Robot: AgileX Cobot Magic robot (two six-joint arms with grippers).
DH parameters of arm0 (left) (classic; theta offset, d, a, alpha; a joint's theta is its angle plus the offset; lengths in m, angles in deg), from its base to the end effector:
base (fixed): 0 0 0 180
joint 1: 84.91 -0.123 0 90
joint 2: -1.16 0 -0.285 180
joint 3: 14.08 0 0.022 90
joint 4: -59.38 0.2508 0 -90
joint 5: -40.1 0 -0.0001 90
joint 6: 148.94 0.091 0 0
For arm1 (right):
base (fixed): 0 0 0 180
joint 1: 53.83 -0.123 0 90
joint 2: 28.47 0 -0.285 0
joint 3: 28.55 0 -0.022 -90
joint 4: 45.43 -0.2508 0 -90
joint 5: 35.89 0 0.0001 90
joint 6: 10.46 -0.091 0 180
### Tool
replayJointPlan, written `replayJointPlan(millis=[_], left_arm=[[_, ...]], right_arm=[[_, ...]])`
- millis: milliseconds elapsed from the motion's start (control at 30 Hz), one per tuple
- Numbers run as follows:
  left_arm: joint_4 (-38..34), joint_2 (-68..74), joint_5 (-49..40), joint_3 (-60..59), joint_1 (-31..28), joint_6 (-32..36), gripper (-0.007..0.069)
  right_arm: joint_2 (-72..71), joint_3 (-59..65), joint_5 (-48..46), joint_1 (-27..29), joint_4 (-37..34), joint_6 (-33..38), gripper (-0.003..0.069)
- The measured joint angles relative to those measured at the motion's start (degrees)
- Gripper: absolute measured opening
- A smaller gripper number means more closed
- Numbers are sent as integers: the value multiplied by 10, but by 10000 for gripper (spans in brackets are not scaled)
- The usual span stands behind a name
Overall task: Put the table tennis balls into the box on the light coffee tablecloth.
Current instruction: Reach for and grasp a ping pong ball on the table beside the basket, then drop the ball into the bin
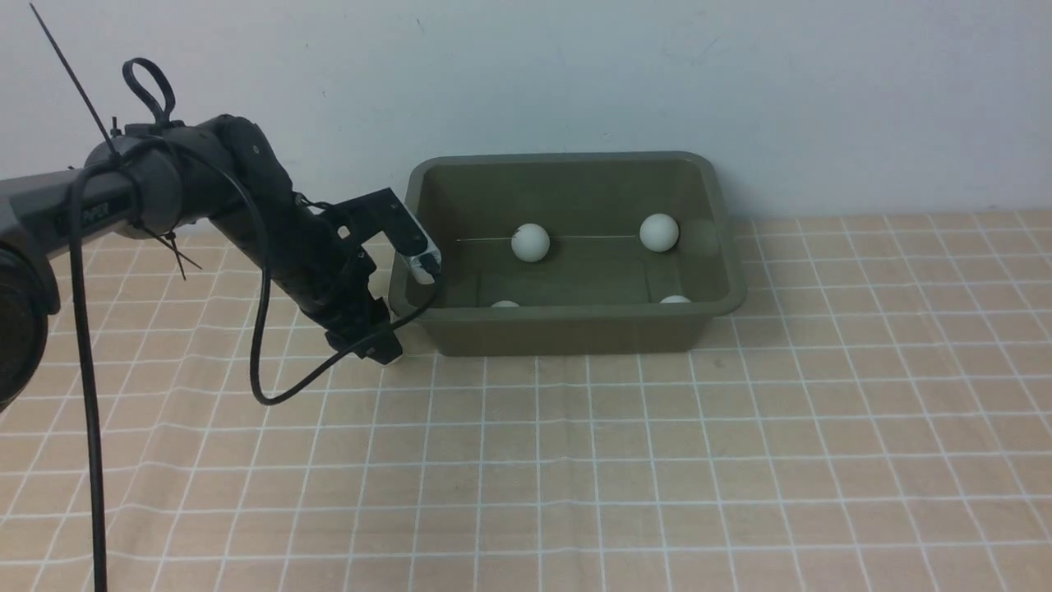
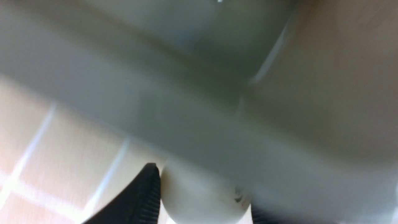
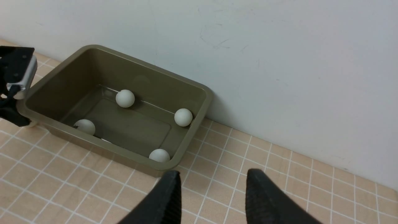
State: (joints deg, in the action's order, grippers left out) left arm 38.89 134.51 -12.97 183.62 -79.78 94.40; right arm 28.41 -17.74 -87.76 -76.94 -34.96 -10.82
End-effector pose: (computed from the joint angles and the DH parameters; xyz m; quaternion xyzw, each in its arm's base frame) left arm 0.4469 -0.0657 0.1564 0.4746 0.8616 -0.0858 0.1584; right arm 0.1400 0.0456 0.4334 -0.1820 0.8411 0.0135 0.5091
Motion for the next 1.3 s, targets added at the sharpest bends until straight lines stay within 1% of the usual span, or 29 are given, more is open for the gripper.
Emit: replayJointPlan(millis=[33,100,167,233,300,367,400,433,533,600,667,767,967,1000,1067,1100,1167,1233,1300], left_arm=[[12,-2,-5,0,-2,-13,332],[49,-14,-16,0,-17,-58,332],[68,-32,-23,0,-31,-95,332],[67,-63,-24,0,-44,-115,332],[54,-82,-24,0,-47,-112,332],[-3,-110,-24,0,-47,-75,332],[-47,-121,-23,0,-44,-43,332],[-55,-125,-23,0,-44,-36,332],[-185,-133,-18,0,-31,77,332],[-244,-128,-7,0,-21,128,332],[-291,-117,16,0,-9,158,332],[-315,-97,48,0,3,173,332],[-319,-61,71,0,15,184,332],[-319,-60,72,-1,16,184,339],[-321,-59,73,-1,20,184,391],[-321,-59,73,-1,21,184,398],[-321,-59,65,-1,23,169,495],[-309,-61,57,-1,23,147,532],[-288,-69,53,-1,21,122,548]], right_arm=[[0,0,0,0,0,0,274],[0,0,0,0,0,0,274],[0,0,0,0,0,0,274],[0,0,0,0,0,0,274],[0,0,0,0,0,0,274],[0,0,0,0,0,0,274],[0,0,0,0,0,0,274],[0,0,0,0,0,0,274],[0,0,0,0,0,0,274],[0,0,0,0,0,0,274],[0,0,0,0,0,0,274],[0,0,0,0,0,0,274],[0,0,-1,0,-2,0,274],[0,0,-1,0,-2,0,274],[0,0,-1,0,-4,0,274],[0,0,-1,0,-4,0,274],[0,0,-1,0,-4,0,274],[0,0,2,0,-3,0,274],[0,0,11,0,0,0,274]])
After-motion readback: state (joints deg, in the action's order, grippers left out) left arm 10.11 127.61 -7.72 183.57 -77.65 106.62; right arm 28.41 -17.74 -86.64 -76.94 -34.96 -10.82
